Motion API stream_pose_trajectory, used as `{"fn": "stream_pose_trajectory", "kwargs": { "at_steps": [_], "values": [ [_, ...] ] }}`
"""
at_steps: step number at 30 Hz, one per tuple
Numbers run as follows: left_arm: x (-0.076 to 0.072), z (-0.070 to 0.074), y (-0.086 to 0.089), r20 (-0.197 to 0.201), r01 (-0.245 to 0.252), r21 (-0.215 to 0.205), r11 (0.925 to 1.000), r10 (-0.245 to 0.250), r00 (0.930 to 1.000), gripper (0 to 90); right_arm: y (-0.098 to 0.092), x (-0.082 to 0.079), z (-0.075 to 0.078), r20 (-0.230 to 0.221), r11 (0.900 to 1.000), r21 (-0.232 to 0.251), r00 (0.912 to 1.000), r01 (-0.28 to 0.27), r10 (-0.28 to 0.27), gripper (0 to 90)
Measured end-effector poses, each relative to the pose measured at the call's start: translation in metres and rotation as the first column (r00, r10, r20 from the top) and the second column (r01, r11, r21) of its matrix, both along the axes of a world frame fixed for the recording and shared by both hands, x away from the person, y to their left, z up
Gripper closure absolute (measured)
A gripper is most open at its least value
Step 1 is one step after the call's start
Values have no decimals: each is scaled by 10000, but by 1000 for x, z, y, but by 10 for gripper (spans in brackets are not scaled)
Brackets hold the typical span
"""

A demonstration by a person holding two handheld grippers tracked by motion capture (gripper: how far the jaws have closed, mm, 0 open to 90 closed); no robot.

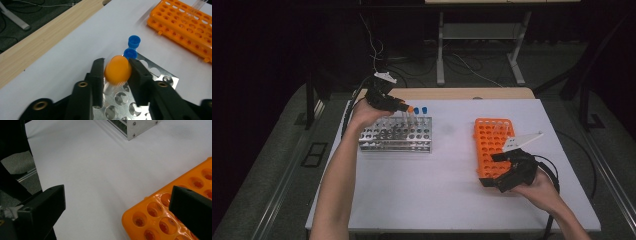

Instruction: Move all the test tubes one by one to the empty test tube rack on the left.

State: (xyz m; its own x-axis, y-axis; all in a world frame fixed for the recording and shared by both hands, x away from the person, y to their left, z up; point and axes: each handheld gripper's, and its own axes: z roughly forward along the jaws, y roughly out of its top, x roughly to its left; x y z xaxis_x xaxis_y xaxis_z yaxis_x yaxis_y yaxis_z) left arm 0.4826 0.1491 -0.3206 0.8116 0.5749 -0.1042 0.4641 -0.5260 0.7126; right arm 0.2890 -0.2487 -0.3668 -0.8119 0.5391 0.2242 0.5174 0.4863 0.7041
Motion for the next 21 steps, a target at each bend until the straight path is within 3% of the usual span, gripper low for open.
{"fn": "stream_pose_trajectory", "kwargs": {
  "at_steps": [7,10,15,21],
  "values": [
    [-6,11,3,-125,-521,-249,9983,518,9986,390,-3,0,0,-12,9999,58,10000,99,-99,3],
    [-13,17,4,-202,-532,-305,9981,526,9984,330,-6,0,1,-34,9998,79,9999,155,-155,3],
    [-30,25,5,-187,-520,-582,9970,510,9985,222,-9,1,2,-3,9996,50,9996,273,-273,3],
    [-54,27,5,-110,-515,-496,9974,511,9986,107,-14,4,5,62,9991,-112,9991,419,-419,3]
  ]
}}
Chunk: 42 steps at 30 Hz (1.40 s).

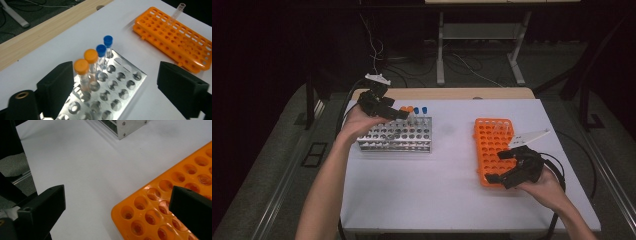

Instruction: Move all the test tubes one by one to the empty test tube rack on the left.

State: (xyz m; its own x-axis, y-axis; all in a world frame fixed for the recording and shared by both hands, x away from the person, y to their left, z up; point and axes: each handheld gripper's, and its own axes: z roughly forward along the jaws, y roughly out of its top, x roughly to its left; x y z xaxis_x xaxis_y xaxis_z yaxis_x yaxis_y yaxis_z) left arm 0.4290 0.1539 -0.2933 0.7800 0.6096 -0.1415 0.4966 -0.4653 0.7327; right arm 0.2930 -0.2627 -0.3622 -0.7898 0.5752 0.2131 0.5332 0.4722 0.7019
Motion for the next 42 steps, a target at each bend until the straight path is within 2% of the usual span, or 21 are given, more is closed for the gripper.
{"fn": "stream_pose_trajectory", "kwargs": {
  "at_steps": [3,5,14,23,35,39,42],
  "values": [
    [-11,2,1,5,-18,238,9997,18,10000,39,-4,2,2,-11,9999,-22,9999,104,-104,3],
    [-17,2,2,18,-157,177,9997,157,9999,0,-6,4,3,-11,9998,-37,9998,183,-183,3],
    [-45,-1,10,318,-220,-202,9996,227,9992,0,-15,16,6,-53,9988,-250,9991,410,-412,3],
    [-71,-5,10,603,40,-413,9991,-15,9982,0,-27,31,8,40,9960,-438,9970,773,-772,3],
    [-100,-21,5,713,433,-687,9967,-384,9967,0,-41,52,5,49,9895,-697,9919,1266,-1265,4],
    [-109,-28,3,704,571,-645,9963,-526,9961,0,-44,58,3,61,9865,-851,9902,1398,-1398,4],
    [-116,-33,3,733,602,-834,9947,-541,9958,0,-48,64,1,87,9832,-902,9874,1584,-1582,4]
  ]
}}
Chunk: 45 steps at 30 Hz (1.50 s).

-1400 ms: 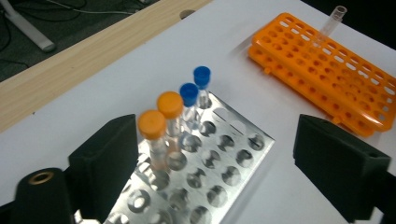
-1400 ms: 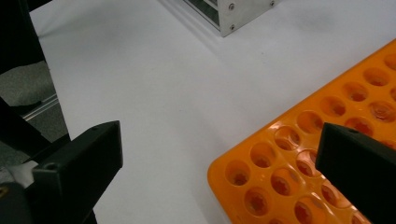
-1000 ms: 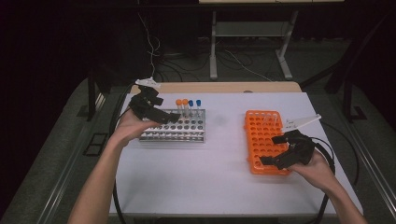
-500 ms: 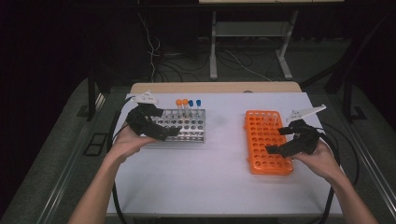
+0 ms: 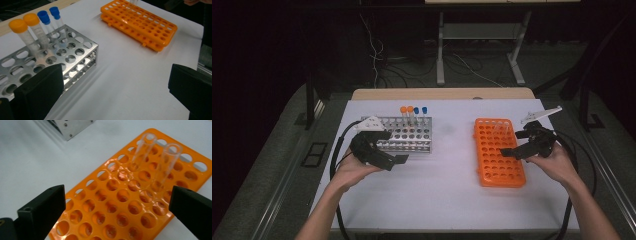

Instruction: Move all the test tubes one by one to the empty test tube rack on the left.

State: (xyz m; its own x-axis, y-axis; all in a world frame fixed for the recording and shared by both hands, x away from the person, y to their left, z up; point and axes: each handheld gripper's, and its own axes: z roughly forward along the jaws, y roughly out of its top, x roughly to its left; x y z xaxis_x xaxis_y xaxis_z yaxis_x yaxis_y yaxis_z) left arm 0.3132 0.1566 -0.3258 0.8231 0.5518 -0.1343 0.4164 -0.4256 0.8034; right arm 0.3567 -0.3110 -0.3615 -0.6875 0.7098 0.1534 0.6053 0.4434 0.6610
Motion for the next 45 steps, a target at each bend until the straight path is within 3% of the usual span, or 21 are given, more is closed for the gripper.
{"fn": "stream_pose_trajectory", "kwargs": {
  "at_steps": [5,7,9,12,21,31,37,45],
  "values": [
    [-12,-9,-2,-7,126,-123,9998,-126,9999,0,-7,9,-5,136,9998,-66,9997,190,-189,65],
    [-15,-12,-2,-13,175,-124,9998,-175,9998,0,-8,13,-8,191,9996,-166,9995,249,-246,156],
    [-18,-14,-3,-51,236,-150,9996,-237,9997,0,-9,17,-10,278,9990,-214,9989,396,-390,156],
    [-21,-18,-4,-88,316,-153,9994,-317,9995,0,-12,24,-13,392,9981,-242,9977,571,-561,232],
    [-25,-25,-7,-192,456,-144,9989,-459,9988,0,-11,40,-28,649,9956,-493,9950,792,-760,437],
    [-25,-28,-5,-220,402,-208,9990,-407,9989,0,-2,45,-35,1038,9915,-996,9919,837,-733,728],
    [-25,-26,-6,-230,426,-148,9990,-430,9988,0,1,41,-30,1346,9899,-1107,9882,886,-734,749],
    [-24,-24,-9,-238,501,-65,9987,-503,9985,0,-3,29,-11,1581,9897,-798,9818,1185,-1048,750]
  ]
}}
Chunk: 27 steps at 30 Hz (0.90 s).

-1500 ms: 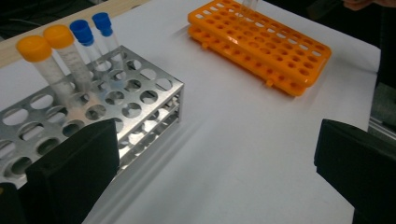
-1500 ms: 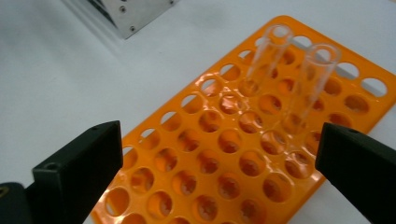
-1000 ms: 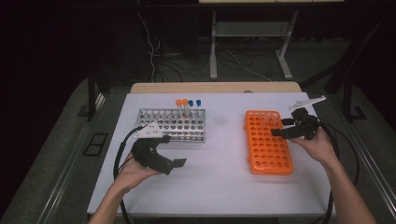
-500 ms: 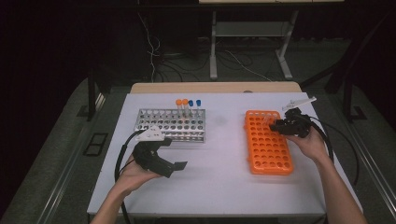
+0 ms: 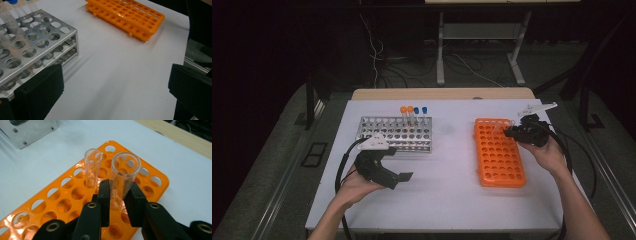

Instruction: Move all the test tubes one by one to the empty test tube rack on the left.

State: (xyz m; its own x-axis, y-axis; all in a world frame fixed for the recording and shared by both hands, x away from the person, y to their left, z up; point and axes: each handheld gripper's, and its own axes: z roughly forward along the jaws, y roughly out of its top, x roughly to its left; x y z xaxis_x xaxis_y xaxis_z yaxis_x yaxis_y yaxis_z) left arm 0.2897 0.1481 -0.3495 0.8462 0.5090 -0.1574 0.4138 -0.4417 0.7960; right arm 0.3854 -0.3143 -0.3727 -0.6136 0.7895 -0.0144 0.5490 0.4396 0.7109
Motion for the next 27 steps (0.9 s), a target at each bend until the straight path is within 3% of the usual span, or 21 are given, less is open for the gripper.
{"fn": "stream_pose_trajectory", "kwargs": {
  "at_steps": [8,16,21,27],
  "values": [
    [1,4,-2,32,54,30,10000,-54,10000,0,-5,-23,26,-49,9994,298,9998,-190,191,750],
    [1,10,-8,125,257,106,9996,-258,9996,0,7,-53,43,-166,9933,383,9938,-1089,1096,749],
    [2,15,-13,197,402,165,9991,-405,9990,0,24,-67,48,-342,9838,378,9837,-1754,1767,750],
    [4,22,-21,299,601,203,9980,-607,9977,0,52,-79,49,-492,9651,305,9640,-2601,2614,749]
  ]
}}
